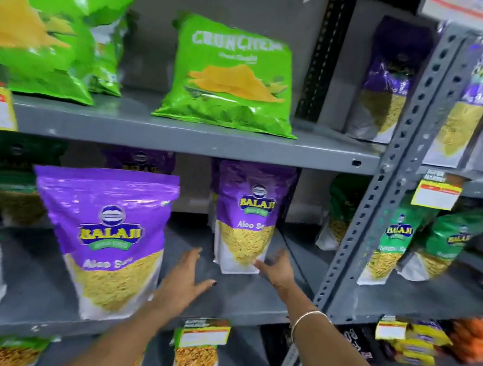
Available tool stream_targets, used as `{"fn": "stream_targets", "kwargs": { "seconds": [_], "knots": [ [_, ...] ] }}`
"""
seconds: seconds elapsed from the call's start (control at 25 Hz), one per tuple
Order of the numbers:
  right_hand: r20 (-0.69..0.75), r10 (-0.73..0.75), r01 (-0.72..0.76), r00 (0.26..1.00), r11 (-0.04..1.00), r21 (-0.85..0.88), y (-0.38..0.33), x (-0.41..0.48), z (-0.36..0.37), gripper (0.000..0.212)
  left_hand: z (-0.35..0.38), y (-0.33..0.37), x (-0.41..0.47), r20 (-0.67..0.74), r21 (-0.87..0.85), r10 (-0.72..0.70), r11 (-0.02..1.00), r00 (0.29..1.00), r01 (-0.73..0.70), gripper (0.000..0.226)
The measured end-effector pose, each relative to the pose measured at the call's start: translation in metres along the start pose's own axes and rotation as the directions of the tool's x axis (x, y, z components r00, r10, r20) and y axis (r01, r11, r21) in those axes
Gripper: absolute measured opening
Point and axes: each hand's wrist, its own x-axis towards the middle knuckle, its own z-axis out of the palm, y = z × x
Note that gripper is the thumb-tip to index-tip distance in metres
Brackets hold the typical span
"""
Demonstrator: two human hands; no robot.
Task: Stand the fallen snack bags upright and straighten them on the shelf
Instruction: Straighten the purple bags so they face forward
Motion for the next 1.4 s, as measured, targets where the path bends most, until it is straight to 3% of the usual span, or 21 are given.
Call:
{"fn": "stream_targets", "kwargs": {
  "seconds": [0.12, 0.2, 0.28, 0.36, 0.48, 0.76, 1.4],
  "knots": [
    [0.168, -0.008, -0.003, 0.986, 0.998, 0.063, 0.009, 0.042, -0.016, 0.09, 0.03, 0.018, 0.049, 0.028, -0.311, -0.296, 0.905, 0.955, 0.289, 0.091],
    [0.297, 0.006, -0.064, 0.955, 0.98, 0.186, 0.012, 0.064, -0.018, 0.102, 0.045, 0.022, 0.075, 0.07, -0.397, -0.401, 0.829, 0.913, 0.394, 0.091],
    [0.374, -0.032, -0.058, 0.927, 0.972, 0.227, 0.015, 0.076, -0.017, 0.089, 0.055, 0.02, 0.086, 0.142, -0.471, -0.427, 0.765, 0.893, 0.441, 0.074],
    [0.392, -0.054, -0.035, 0.918, 0.976, 0.216, 0.018, 0.08, -0.015, 0.073, 0.06, 0.022, 0.085, 0.123, -0.519, -0.447, 0.732, 0.886, 0.441, 0.053],
    [0.342, -0.052, -0.013, 0.938, 0.983, 0.185, 0.024, 0.076, -0.02, 0.064, 0.063, 0.025, 0.075, 0.049, -0.471, -0.483, 0.761, 0.874, 0.447, 0.045],
    [0.339, -0.089, 0.022, 0.937, 0.981, 0.195, 0.04, 0.023, -0.039, 0.05, 0.062, 0.036, 0.026, 0.066, -0.343, -0.478, 0.813, 0.876, 0.47, 0.042],
    [0.341, -0.039, 0.01, 0.939, 0.996, 0.085, 0.036, -0.019, -0.057, 0.058, 0.052, 0.059, -0.008, 0.087, -0.232, -0.469, 0.849, 0.879, 0.475, 0.039]
  ]
}}
